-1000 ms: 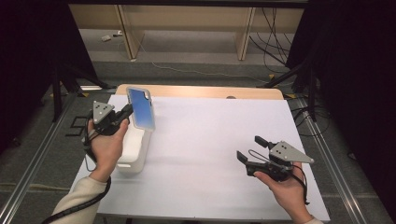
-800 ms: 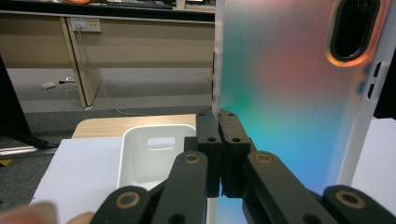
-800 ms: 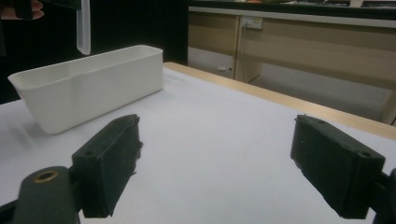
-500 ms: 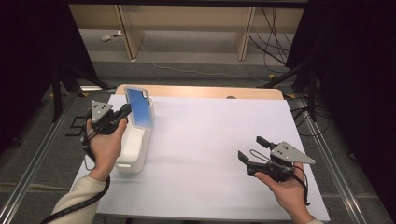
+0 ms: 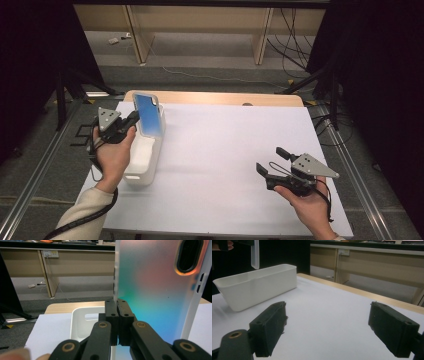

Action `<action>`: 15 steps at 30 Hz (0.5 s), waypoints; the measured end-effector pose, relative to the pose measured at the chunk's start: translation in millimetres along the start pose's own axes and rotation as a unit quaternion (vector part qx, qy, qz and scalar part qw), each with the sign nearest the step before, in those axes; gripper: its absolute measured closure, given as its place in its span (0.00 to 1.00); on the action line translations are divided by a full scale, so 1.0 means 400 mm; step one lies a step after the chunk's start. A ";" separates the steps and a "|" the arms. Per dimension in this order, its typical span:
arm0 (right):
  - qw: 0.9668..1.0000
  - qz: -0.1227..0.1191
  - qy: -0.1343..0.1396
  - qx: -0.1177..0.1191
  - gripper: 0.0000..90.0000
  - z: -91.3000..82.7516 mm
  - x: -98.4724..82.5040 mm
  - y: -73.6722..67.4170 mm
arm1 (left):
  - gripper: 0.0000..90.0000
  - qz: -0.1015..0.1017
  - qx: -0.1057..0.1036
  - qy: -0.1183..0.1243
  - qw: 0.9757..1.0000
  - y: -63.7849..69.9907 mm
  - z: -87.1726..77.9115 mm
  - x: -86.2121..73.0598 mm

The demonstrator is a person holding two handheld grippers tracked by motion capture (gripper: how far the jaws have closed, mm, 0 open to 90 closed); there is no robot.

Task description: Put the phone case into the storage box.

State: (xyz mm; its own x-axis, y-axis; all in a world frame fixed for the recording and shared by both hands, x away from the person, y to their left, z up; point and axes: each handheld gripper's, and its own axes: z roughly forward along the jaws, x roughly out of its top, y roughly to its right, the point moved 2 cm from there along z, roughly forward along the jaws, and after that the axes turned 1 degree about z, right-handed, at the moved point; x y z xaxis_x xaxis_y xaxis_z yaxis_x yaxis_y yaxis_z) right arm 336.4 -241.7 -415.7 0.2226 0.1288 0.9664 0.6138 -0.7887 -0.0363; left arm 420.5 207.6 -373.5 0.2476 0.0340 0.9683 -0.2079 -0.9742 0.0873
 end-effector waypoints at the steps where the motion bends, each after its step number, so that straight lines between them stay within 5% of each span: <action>1: 1.000 0.000 -0.001 -0.001 0.18 -0.001 0.000 0.000 | 0.98 0.002 0.002 -0.001 1.000 -0.002 0.001 0.000; 15: 1.000 0.003 -0.001 -0.002 0.18 -0.002 -0.004 0.004 | 0.98 0.005 0.013 0.002 1.000 -0.017 0.006 0.008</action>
State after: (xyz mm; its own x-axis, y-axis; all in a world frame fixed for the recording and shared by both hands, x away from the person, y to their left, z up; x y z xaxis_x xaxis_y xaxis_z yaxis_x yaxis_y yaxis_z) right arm 336.5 -243.5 -417.2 0.2269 0.1254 0.9658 0.6095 -0.7917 -0.0404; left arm 424.8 213.9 -371.5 0.2410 0.0245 0.9702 -0.1855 -0.9801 0.0708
